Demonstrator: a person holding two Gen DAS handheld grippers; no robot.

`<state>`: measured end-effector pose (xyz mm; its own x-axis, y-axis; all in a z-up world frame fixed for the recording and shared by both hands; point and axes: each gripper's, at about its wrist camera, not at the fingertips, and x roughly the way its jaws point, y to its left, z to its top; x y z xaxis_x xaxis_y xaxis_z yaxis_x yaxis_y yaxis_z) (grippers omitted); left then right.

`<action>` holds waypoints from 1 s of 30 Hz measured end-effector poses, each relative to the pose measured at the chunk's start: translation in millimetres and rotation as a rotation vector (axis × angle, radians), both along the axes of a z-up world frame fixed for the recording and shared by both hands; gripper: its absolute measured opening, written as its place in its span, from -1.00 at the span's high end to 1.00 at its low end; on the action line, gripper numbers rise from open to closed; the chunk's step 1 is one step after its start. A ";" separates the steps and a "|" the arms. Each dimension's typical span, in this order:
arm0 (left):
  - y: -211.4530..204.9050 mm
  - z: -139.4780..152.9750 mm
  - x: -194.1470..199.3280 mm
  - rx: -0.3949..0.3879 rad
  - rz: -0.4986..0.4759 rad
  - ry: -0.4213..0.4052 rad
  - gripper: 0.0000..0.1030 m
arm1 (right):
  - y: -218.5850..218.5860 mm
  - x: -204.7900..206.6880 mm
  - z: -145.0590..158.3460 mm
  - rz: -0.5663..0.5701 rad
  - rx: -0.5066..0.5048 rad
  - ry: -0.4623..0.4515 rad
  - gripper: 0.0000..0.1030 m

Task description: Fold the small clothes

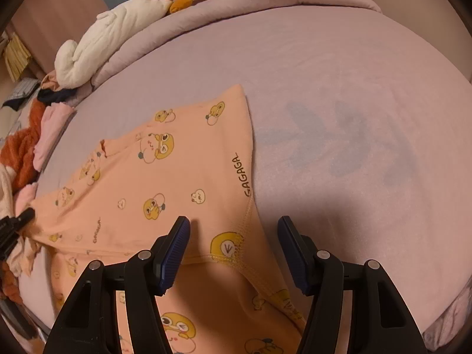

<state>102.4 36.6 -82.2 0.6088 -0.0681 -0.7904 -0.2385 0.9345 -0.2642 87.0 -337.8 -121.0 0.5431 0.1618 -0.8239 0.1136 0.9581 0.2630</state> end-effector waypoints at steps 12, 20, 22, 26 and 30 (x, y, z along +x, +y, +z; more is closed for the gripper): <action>8.7 -21.4 5.5 -0.009 0.018 0.052 0.92 | 5.7 3.2 -1.5 0.001 -0.017 0.005 -0.20; 9.9 -31.3 6.9 0.001 0.008 0.074 0.91 | 11.4 5.5 -2.8 0.006 -0.030 0.008 -0.20; 10.5 -33.6 6.9 0.005 0.007 0.077 0.91 | 12.6 5.5 -2.9 0.005 -0.032 0.008 -0.20; 12.2 -39.5 7.5 0.005 0.005 0.092 0.88 | 13.7 6.7 -3.8 0.006 -0.036 0.010 -0.20; 12.3 -45.0 7.4 0.011 0.003 0.107 0.85 | 14.9 6.9 -4.3 0.005 -0.040 0.011 -0.20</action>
<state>109.9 48.9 -127.2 0.5211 -0.0573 -0.8516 -0.2674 0.9366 -0.2267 93.9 -322.9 -125.2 0.5336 0.1313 -0.8355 0.1118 0.9683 0.2235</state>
